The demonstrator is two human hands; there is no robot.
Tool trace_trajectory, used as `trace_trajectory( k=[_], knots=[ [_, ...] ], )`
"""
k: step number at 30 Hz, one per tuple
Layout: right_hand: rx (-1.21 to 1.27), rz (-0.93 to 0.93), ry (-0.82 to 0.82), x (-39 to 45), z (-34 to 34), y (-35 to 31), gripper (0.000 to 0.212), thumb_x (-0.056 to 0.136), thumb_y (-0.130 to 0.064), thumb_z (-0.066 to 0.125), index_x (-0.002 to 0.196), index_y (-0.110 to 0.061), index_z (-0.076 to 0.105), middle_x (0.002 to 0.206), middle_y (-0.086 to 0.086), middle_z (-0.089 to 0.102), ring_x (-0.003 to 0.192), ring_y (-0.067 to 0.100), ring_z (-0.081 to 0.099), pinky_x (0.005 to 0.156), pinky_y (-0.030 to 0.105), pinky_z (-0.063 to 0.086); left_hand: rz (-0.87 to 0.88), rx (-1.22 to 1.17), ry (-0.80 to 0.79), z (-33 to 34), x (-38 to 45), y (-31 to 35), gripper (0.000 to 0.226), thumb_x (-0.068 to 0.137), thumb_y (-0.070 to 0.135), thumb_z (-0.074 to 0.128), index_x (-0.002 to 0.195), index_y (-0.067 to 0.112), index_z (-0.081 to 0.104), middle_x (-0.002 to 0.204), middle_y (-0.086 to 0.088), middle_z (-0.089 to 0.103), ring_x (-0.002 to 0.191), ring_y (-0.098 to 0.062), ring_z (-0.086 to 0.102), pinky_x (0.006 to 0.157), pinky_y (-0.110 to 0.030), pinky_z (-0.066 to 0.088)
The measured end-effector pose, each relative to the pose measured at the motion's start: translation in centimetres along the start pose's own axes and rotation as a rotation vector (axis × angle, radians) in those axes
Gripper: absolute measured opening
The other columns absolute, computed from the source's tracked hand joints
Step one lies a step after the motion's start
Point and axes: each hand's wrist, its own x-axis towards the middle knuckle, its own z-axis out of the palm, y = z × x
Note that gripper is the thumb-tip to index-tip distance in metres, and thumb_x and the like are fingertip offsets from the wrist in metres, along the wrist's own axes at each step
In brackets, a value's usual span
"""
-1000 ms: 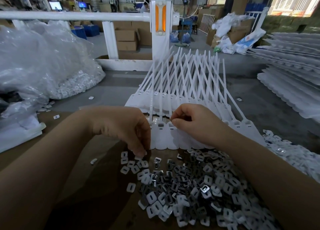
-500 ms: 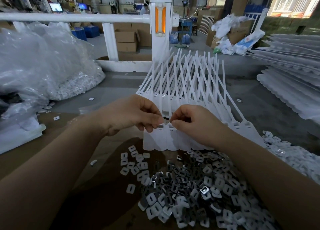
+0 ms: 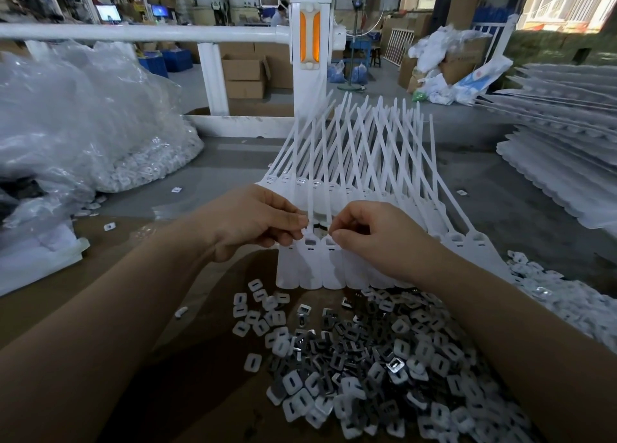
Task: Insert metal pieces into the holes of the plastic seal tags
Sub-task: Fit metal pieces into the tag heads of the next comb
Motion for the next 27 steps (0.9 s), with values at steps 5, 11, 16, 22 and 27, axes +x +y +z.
trace_trajectory(
  k=[5,11,16,22,27],
  knots=[
    [0.001,0.004,0.000,0.0,0.0,0.0,0.010,0.091,-0.026,0.064,0.085,-0.033,0.063,0.085,-0.011,0.067,0.078,0.002,0.063,0.068,0.019,0.050,0.001,-0.005,0.008,0.1,0.3,-0.2,0.017,0.074,0.021,0.077,0.086,0.011,0.073,0.082,-0.006,0.077,0.063,-0.008,0.069,0.053,-0.014,0.052],
    [-0.005,0.003,0.000,-0.1,0.1,-0.1,0.010,0.091,-0.026,0.064,0.085,-0.034,0.062,0.084,-0.011,0.067,0.077,0.001,0.062,0.066,0.017,0.048,0.042,0.167,0.149,1.0,0.6,-0.5,0.003,0.083,0.021,0.075,0.081,0.019,0.074,0.072,0.007,0.074,0.064,-0.006,0.066,0.059,-0.019,0.050],
    [-0.008,0.001,0.009,0.0,0.1,-0.1,0.007,0.091,-0.027,0.064,0.087,-0.032,0.064,0.086,-0.009,0.068,0.080,0.006,0.065,0.074,0.026,0.055,0.085,0.184,0.165,1.9,0.8,-0.6,0.003,0.080,0.025,0.077,0.079,0.022,0.075,0.067,0.010,0.072,0.055,0.005,0.059,0.056,-0.015,0.045],
    [-0.006,-0.009,0.015,0.0,0.2,-0.1,0.005,0.091,-0.027,0.064,0.088,-0.030,0.064,0.085,-0.009,0.068,0.081,0.007,0.065,0.077,0.029,0.055,0.125,0.146,0.093,2.0,0.8,-0.6,0.005,0.082,0.022,0.076,0.083,0.017,0.075,0.076,0.000,0.075,0.062,-0.003,0.064,0.060,-0.014,0.050],
    [-0.014,-0.007,0.027,0.0,0.2,-0.3,0.011,0.092,-0.024,0.063,0.083,-0.030,0.062,0.081,-0.008,0.066,0.077,0.009,0.064,0.070,0.026,0.053,0.201,0.235,0.049,2.1,0.5,-0.2,0.004,0.085,0.023,0.072,0.086,0.019,0.072,0.077,0.002,0.074,0.066,-0.004,0.065,0.065,-0.019,0.051]
  ],
)
